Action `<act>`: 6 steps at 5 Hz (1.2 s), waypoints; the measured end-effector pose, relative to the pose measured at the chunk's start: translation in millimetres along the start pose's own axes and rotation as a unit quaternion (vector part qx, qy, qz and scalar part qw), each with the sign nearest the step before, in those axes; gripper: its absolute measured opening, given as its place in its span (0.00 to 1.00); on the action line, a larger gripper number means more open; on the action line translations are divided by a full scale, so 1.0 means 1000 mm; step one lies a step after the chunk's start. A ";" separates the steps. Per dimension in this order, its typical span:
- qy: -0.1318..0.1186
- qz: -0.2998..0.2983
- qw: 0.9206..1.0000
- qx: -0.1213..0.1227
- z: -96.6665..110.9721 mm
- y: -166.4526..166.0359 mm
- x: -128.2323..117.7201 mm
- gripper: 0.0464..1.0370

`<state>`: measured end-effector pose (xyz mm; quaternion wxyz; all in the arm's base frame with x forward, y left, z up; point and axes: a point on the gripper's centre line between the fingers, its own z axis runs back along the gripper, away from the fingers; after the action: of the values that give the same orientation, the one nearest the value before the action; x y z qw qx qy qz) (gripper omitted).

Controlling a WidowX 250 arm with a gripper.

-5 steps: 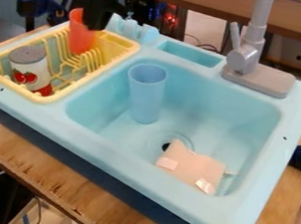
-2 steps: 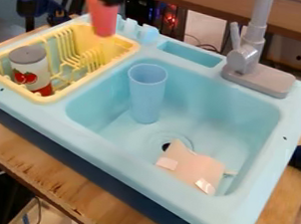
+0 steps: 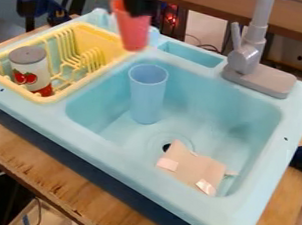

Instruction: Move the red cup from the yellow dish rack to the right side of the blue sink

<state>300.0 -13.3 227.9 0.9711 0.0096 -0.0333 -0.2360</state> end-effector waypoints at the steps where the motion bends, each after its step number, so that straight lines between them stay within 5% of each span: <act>1: 0.008 -0.047 0.999 -0.007 -0.001 -0.031 0.009 0.03; 2: 0.025 -0.057 0.998 -0.006 -0.002 -0.061 0.012 0.03; 5: -0.001 -0.074 0.997 -0.008 -0.051 -0.091 0.043 0.03; 6: 0.027 -0.091 0.995 -0.018 -0.075 -0.093 0.056 0.03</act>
<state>312.3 -121.1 153.7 0.9463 0.0014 -0.0016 -0.3234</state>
